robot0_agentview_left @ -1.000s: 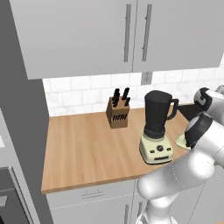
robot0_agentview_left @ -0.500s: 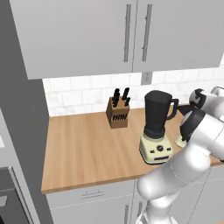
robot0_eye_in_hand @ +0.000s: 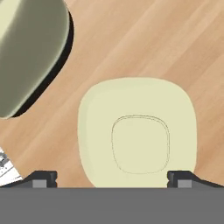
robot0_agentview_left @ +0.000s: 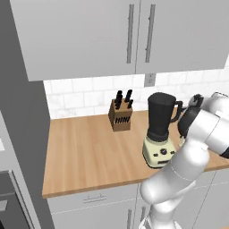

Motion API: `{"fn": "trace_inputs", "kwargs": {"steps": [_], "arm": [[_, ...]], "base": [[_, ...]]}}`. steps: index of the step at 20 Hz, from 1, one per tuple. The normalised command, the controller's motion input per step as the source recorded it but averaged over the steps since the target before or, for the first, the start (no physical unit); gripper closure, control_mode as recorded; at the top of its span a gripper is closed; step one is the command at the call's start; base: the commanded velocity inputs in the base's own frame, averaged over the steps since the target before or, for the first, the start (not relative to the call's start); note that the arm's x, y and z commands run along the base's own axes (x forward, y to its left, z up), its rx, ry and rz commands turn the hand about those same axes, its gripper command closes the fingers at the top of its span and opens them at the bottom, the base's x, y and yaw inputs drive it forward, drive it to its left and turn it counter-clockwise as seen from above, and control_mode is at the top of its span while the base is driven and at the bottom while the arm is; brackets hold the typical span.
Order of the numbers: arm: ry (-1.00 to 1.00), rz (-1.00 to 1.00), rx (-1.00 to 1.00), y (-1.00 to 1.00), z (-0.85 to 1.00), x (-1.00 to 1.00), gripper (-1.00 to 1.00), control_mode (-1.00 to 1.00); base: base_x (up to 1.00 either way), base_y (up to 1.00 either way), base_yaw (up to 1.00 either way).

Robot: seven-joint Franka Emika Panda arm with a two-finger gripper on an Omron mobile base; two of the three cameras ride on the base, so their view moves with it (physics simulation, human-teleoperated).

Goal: Close the lid blender by securely placing the lid on top.

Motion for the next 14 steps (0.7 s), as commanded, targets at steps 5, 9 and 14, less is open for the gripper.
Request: {"fn": "trace_inputs", "kwargs": {"steps": [5,9,14], "arm": [[0.0,0.0,0.0,0.0,-0.27,0.13,-1.0,-1.0],[0.01,0.0,-0.01,0.0,-0.28,0.15,-1.0,-1.0],[0.01,0.0,0.0,0.0,-0.15,0.18,-1.0,-1.0]], "base": [[0.0,0.0,0.0],[0.0,0.0,0.0],[0.0,0.0,0.0]]}}
